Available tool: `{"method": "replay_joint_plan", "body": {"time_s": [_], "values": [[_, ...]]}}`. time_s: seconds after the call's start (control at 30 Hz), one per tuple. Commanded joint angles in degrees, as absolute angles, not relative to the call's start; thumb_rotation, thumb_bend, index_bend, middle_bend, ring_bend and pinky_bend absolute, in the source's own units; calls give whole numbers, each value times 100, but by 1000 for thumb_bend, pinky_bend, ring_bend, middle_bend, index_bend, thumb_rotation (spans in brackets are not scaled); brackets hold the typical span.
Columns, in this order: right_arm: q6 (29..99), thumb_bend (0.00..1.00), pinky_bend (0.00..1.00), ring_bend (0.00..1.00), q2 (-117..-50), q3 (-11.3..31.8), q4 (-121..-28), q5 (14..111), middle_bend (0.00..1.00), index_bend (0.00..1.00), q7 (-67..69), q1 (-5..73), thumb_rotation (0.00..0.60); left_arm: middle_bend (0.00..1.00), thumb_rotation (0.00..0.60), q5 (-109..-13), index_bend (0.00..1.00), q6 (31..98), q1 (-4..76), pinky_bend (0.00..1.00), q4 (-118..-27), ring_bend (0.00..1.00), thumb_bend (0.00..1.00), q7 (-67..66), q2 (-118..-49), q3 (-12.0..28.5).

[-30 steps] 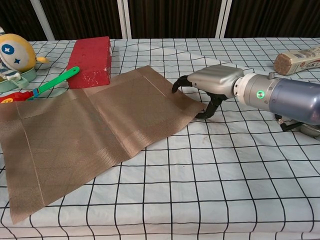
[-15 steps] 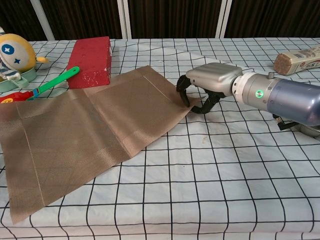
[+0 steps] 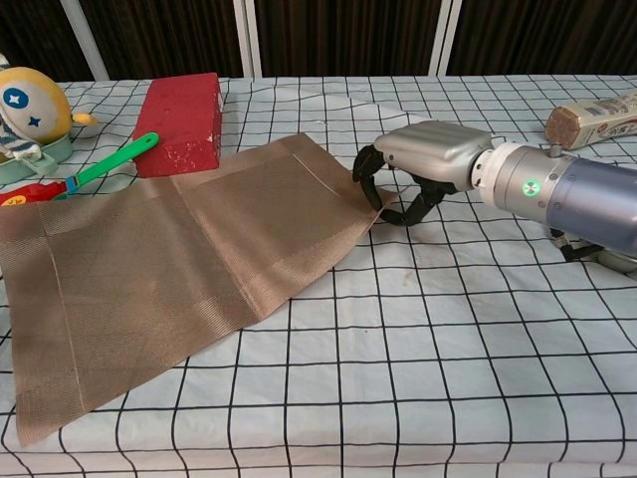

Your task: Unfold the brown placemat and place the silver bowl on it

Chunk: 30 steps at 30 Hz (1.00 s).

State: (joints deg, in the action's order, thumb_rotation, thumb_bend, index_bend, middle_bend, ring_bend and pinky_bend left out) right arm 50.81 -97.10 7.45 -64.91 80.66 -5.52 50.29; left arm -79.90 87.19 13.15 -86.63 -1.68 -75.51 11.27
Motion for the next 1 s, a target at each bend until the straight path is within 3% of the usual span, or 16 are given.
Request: {"method": "replay_joint_plan", "body": {"time_s": [0.03,0.6,1.0], "values": [[5348,401,249,182,-9574,709,-6743,7985,228,636,-717,4783,600,57,600,-8011,99,8720,1315,44,-8667,37,9,-171,-7556,1113],[6586,406,249,183,-8791,530,-8201,7568,228,648,-1557,3585,600,57,600,-8186,99,8730,1304,44,-8696,36,9,-228,-7574,995],[7044,445,249,183,-9106,612,-8816,7002,231,665,-2099,3075,600,57,600,-8261,100,8745,1287,44,-8718,37,9,-185,-7546,958]]}}
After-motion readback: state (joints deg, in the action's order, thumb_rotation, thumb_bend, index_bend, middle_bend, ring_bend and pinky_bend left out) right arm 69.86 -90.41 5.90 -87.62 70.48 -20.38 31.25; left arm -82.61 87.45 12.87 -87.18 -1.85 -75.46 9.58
